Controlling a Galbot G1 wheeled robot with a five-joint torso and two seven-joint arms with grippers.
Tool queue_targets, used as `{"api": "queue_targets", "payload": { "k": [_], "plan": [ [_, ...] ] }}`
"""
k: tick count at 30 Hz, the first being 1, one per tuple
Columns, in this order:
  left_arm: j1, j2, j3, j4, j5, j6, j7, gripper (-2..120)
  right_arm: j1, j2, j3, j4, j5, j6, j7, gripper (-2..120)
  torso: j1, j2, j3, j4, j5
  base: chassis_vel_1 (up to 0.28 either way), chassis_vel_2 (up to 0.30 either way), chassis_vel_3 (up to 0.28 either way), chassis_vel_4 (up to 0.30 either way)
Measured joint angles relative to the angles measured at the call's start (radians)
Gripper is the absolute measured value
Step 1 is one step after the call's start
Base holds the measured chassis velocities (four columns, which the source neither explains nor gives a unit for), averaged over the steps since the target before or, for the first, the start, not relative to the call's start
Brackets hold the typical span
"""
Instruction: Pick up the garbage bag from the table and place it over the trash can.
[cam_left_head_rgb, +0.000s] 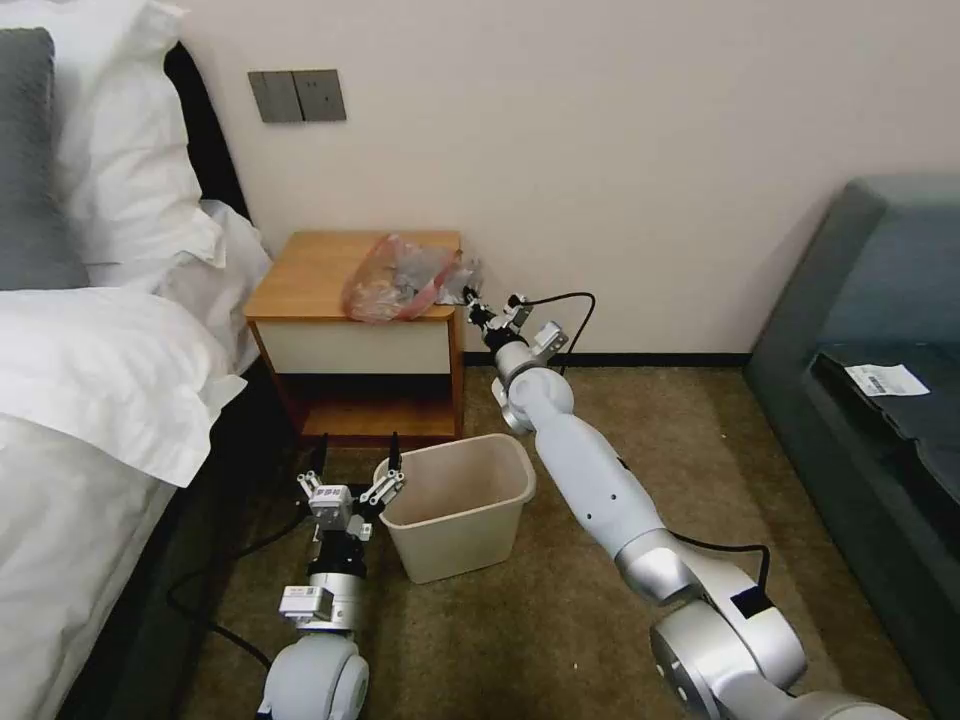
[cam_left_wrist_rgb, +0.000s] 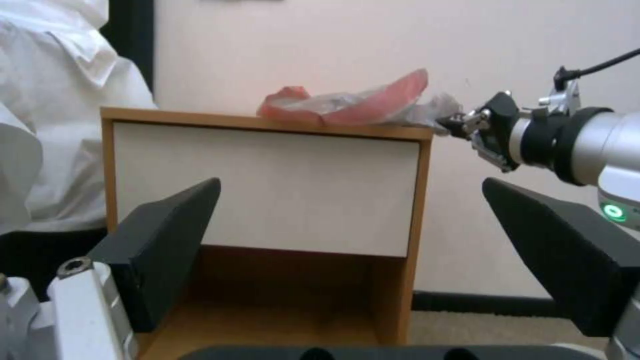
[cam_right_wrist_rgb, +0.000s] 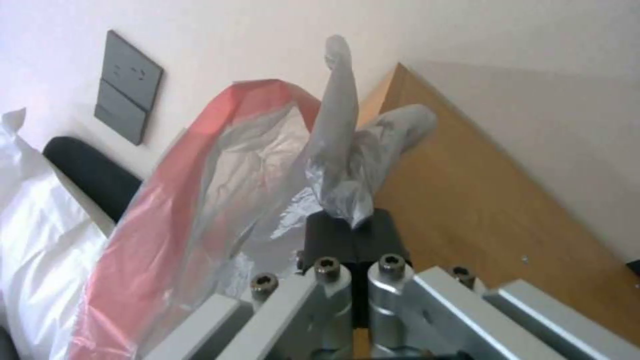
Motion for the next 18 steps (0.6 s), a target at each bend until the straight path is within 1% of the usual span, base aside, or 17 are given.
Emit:
{"api": "queue_targets", "payload": {
  "k": [8,11,12,14,15,18],
  "plan": [
    [-0.004,0.001,0.002,0.01,0.0,0.0,0.0,98,-0.039,0.0,-0.009,0.054,-0.003,0.005,0.017,0,0.0,0.0,0.0,0.0,0.0,0.0,0.0,0.0,0.0],
    [-0.006,0.01,0.002,0.021,-0.004,0.0,0.0,98,-0.083,0.0,-0.025,0.127,-0.002,0.004,0.04,0,0.0,0.0,0.0,0.0,0.0,0.0,0.0,0.0,0.0],
    [-0.006,0.01,0.002,0.021,-0.004,0.0,0.0,98,-0.083,0.0,-0.025,0.127,-0.002,0.004,0.04,0,0.0,0.0,0.0,0.0,0.0,0.0,0.0,0.0,0.0],
    [-0.018,0.018,0.002,0.031,-0.007,0.0,0.0,98,-0.13,0.0,-0.047,0.22,0.001,-0.005,0.063,0,0.0,0.0,0.0,0.0001,0.0,0.0,0.0,0.0,0.0],
    [-0.018,0.018,0.002,0.031,-0.007,0.0,0.0,98,-0.13,0.0,-0.047,0.22,0.001,-0.005,0.063,0,0.0,0.0,0.0,0.0001,0.0,0.0,0.0,0.0,0.0],
    [-0.029,0.017,0.002,0.044,-0.008,-0.001,-0.001,98,-0.178,-0.012,-0.072,0.332,0.008,-0.014,0.091,0,0.0,0.0,0.0,0.0001,0.0,0.0,0.0,0.0,0.0]
  ]
}}
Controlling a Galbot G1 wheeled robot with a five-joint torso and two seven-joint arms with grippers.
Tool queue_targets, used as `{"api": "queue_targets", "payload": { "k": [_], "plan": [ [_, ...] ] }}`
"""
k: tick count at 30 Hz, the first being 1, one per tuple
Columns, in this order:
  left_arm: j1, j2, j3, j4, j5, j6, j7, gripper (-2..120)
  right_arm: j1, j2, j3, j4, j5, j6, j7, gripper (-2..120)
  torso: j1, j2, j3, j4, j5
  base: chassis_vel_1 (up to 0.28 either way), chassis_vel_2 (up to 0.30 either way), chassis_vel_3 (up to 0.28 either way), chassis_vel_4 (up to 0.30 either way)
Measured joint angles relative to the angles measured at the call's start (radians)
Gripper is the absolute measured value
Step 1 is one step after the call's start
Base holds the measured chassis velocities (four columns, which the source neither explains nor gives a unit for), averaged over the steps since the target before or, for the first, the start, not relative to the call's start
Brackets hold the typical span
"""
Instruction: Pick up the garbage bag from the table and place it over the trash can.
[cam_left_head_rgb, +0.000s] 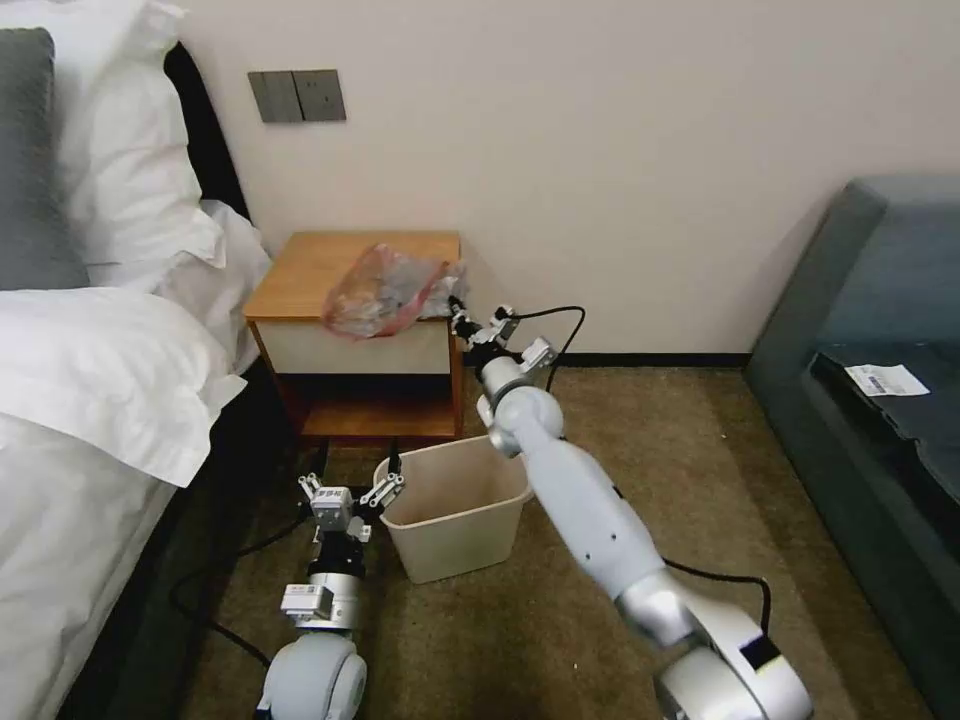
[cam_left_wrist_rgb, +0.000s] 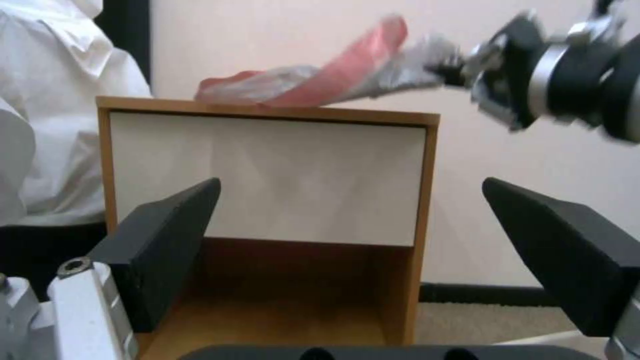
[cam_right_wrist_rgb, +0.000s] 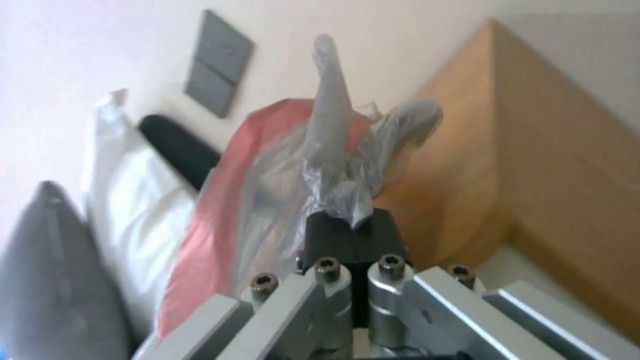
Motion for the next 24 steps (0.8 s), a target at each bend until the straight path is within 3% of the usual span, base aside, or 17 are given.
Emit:
{"api": "queue_targets", "payload": {
  "k": [10,18,24],
  "plan": [
    [-0.005,0.006,0.0,0.02,0.0,-0.006,-0.001,98,-0.113,-0.067,-0.047,0.225,0.017,-0.025,0.062,0,0.0,0.0,0.0,0.0,0.0,0.0,0.0,0.0,0.0],
    [-0.008,0.018,-0.002,0.017,-0.019,-0.008,-0.006,98,-0.243,-0.172,-0.091,0.403,0.022,-0.042,0.128,0,0.0,0.0,0.0,-0.0001,0.0,0.0,0.0,0.0,0.0],
    [-0.007,0.017,-0.019,-0.143,-0.11,0.115,-0.036,100,-0.317,-0.221,-0.1,0.457,0.003,-0.048,0.187,0,0.0,0.0,0.0,-0.0003,0.0001,0.0,0.0,0.0,0.0]
  ]
}}
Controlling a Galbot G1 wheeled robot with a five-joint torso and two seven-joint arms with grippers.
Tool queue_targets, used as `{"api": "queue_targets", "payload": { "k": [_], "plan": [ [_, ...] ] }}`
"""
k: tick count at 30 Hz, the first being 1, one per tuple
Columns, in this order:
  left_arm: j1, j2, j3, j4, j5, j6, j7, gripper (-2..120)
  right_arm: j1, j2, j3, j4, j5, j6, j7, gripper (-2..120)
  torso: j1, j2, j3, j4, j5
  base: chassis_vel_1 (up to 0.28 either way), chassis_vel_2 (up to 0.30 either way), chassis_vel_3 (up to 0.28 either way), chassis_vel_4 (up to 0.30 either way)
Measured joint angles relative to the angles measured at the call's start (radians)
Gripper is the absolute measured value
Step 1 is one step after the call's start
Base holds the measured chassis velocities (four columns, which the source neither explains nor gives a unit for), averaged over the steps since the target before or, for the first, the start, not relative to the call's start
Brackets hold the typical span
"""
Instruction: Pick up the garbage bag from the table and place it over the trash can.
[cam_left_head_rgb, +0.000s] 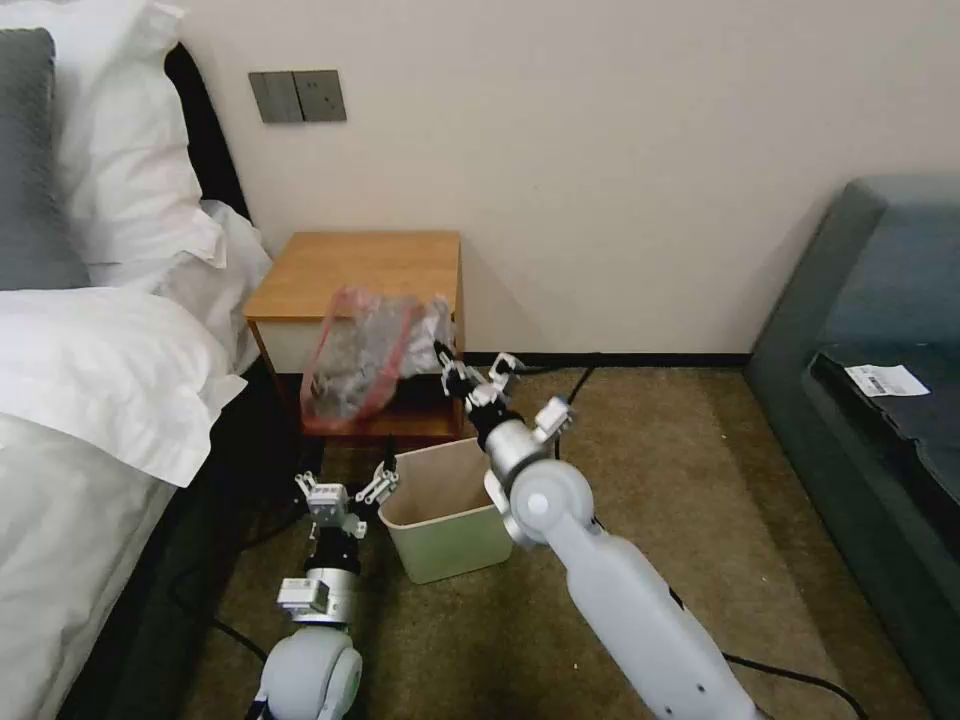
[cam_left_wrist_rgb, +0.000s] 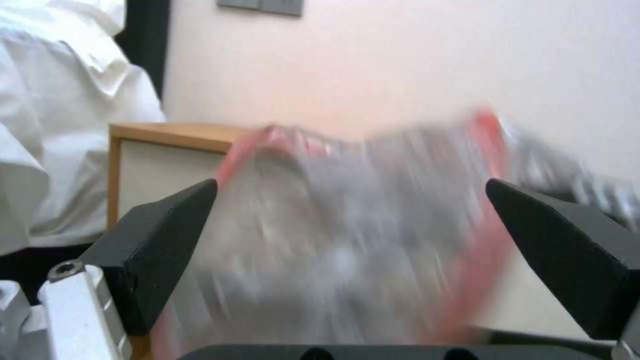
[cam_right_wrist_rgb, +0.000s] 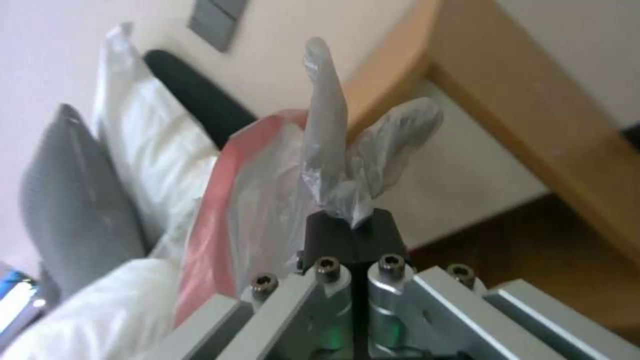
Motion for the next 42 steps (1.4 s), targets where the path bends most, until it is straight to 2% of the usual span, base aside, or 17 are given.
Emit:
{"api": "queue_targets", "payload": {
  "k": [3,9,15,17,19,22,27,33,42],
  "plan": [
    [0.026,0.026,-0.014,-0.072,-0.004,0.085,-0.075,100,-0.032,-0.029,-0.008,0.023,-0.012,-0.017,0.021,0,0.0,0.0,0.0,0.0001,0.0,0.0,0.0,0.0,0.0],
    [0.05,0.041,-0.031,-0.13,-0.001,0.138,-0.126,100,-0.06,-0.069,-0.031,0.06,-0.035,-0.058,0.064,0,0.0,0.0,0.0,0.0002,0.0,0.0,0.0,0.0,0.0],
    [0.049,0.038,-0.03,-0.14,0.0,0.15,-0.134,100,-0.087,-0.109,-0.051,0.092,-0.055,-0.095,0.116,0,0.0,0.0,0.0,0.0002,0.0,0.0,0.0,0.0,0.0],
    [0.048,0.037,-0.029,-0.135,0.003,0.151,-0.137,100,-0.109,-0.156,-0.07,0.115,-0.071,-0.116,0.127,0,0.0,0.0,0.0,0.0002,0.0,0.0,0.0,0.0,0.0],
    [0.048,0.037,-0.029,-0.133,0.003,0.151,-0.138,100,-0.114,-0.165,-0.073,0.119,-0.074,-0.119,0.128,0,0.0,0.0,0.0,0.0002,0.0,0.0,0.0,0.0,0.0],
    [0.047,0.036,-0.029,-0.124,0.006,0.15,-0.142,100,-0.149,-0.219,-0.099,0.149,-0.089,-0.132,0.123,0,0.0,0.0,0.0,0.0001,0.0,0.0,0.0,0.0,0.0],
    [0.041,0.034,-0.027,-0.12,0.008,0.15,-0.142,100,-0.162,-0.235,-0.108,0.166,-0.094,-0.146,0.113,0,0.0,0.0,0.0,0.0001,0.0,0.0,0.0,0.0,0.0],
    [0.045,0.035,-0.03,-0.117,0.013,0.147,-0.142,100,-0.18,-0.267,-0.098,0.189,-0.106,-0.163,0.027,0,0.0,0.0,0.0,0.0002,-0.0001,0.0,0.0,0.0,0.0],
    [0.042,0.033,-0.028,-0.113,0.019,0.145,-0.143,100,-0.196,-0.287,-0.071,0.176,-0.119,-0.179,-0.023,0,0.0,0.0,0.0,0.0002,0.0,0.0,0.0,0.0,0.0]
  ]
}}
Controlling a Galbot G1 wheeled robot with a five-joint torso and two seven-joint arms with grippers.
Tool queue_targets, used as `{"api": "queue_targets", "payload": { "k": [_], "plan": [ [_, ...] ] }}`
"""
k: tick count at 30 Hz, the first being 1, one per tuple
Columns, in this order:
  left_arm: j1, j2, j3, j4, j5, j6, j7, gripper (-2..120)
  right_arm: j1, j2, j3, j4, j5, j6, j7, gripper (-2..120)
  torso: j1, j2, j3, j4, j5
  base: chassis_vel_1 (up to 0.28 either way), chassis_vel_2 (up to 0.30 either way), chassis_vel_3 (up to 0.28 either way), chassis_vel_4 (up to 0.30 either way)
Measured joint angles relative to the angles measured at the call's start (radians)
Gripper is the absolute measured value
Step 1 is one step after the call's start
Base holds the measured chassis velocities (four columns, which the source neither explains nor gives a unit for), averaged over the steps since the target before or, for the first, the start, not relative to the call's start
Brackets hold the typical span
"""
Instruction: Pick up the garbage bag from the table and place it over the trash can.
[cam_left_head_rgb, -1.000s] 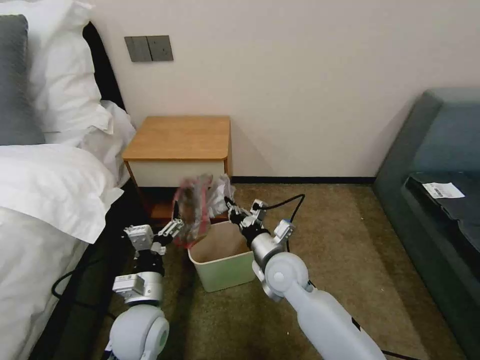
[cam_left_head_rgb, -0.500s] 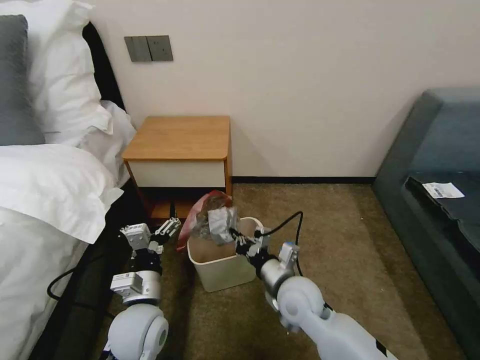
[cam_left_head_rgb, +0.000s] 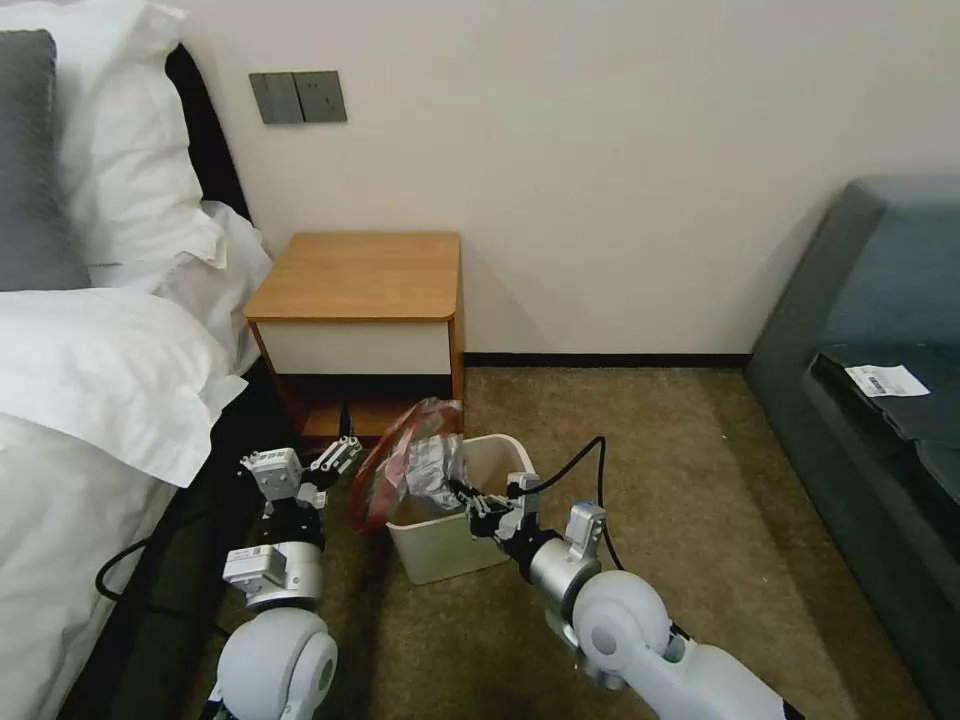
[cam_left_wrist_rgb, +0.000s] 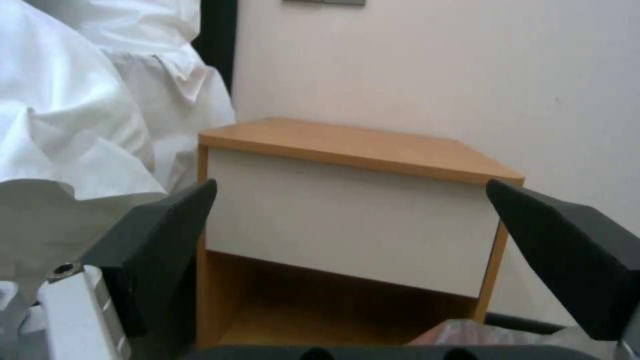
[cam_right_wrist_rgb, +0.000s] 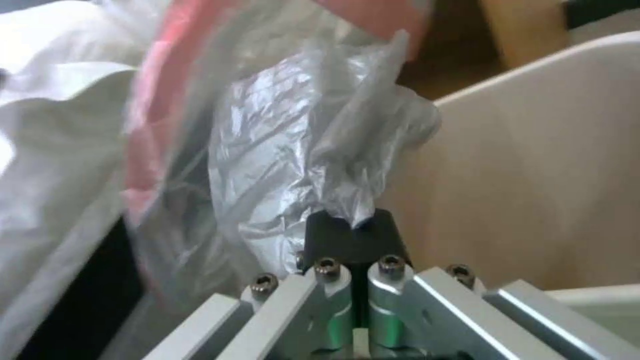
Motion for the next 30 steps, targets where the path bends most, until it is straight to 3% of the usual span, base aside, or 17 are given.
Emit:
{"api": "queue_targets", "payload": {
  "k": [9,19,30],
  "plan": [
    [-0.004,0.0,0.004,0.008,0.005,-0.002,-0.001,100,0.039,0.015,0.042,-0.121,-0.002,0.009,-0.001,0,0.0,0.0,0.0,0.0,0.0001,0.0,0.0,0.0,0.0],
    [-0.019,-0.002,0.01,0.017,0.007,-0.003,-0.003,100,0.047,0.012,0.016,-0.129,-0.033,-0.007,0.004,0,0.0,0.0,0.0,0.0,0.0,0.0,0.0,0.0,0.0],
    [-0.022,-0.003,0.016,0.02,0.012,-0.003,-0.003,100,0.039,-0.004,0.031,-0.092,-0.036,-0.021,0.034,37,0.0,0.0,0.0,0.0,0.0,0.0,0.0,0.0,0.0]
  ]
}}
